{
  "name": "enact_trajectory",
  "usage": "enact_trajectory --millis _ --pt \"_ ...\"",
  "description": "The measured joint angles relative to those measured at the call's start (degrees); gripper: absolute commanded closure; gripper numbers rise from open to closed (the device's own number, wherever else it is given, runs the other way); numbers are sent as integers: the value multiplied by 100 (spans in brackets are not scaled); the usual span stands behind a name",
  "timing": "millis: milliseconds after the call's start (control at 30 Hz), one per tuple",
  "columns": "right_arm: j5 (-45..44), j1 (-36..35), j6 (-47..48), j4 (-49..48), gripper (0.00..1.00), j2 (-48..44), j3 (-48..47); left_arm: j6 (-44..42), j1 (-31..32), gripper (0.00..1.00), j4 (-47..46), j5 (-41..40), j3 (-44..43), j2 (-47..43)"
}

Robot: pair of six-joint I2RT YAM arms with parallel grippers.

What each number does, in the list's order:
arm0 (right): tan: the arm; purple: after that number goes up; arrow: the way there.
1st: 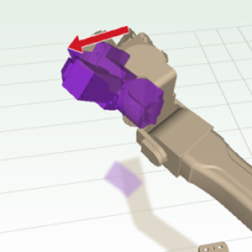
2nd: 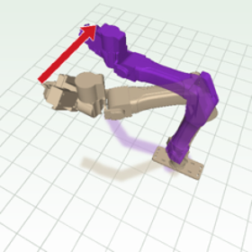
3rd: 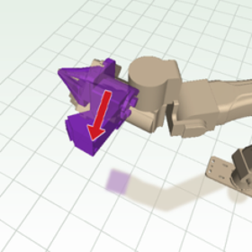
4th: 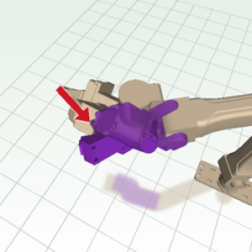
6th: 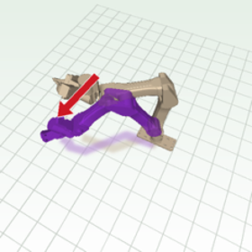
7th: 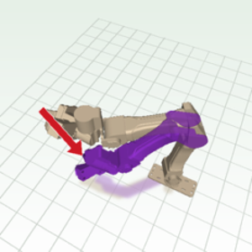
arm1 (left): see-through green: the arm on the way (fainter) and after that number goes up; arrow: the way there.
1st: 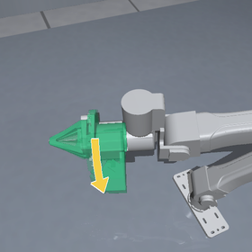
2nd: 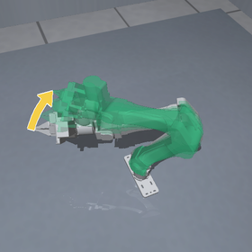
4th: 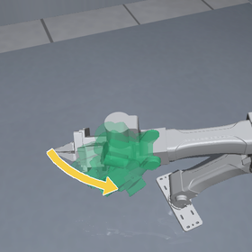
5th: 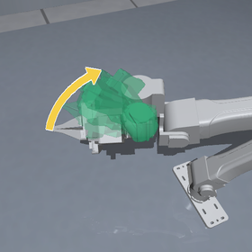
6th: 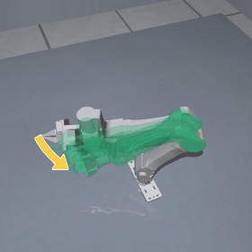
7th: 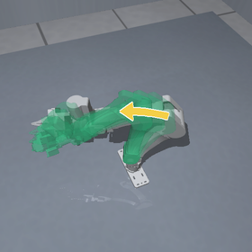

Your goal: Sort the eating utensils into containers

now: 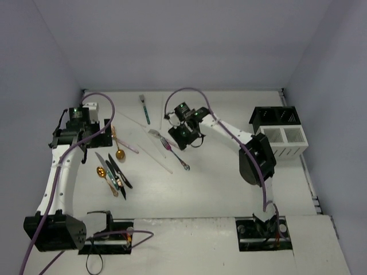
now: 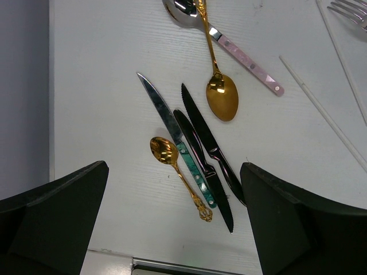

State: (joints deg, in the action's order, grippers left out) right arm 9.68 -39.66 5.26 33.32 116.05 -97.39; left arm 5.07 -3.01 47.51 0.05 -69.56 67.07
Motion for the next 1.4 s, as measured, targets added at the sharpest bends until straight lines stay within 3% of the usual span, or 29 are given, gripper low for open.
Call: enact_trajectory --millis 333,1033,1400 --pt "90 -463 28 170 69 425 -136 9 -12 3 -2 -52 2 92" --pt "128 -470 104 328 69 1403 -741 10 -83 3 -4 -52 4 94" --pt "56 -528 98 476 71 1908 -1577 10 -87 3 -16 -54 36 94"
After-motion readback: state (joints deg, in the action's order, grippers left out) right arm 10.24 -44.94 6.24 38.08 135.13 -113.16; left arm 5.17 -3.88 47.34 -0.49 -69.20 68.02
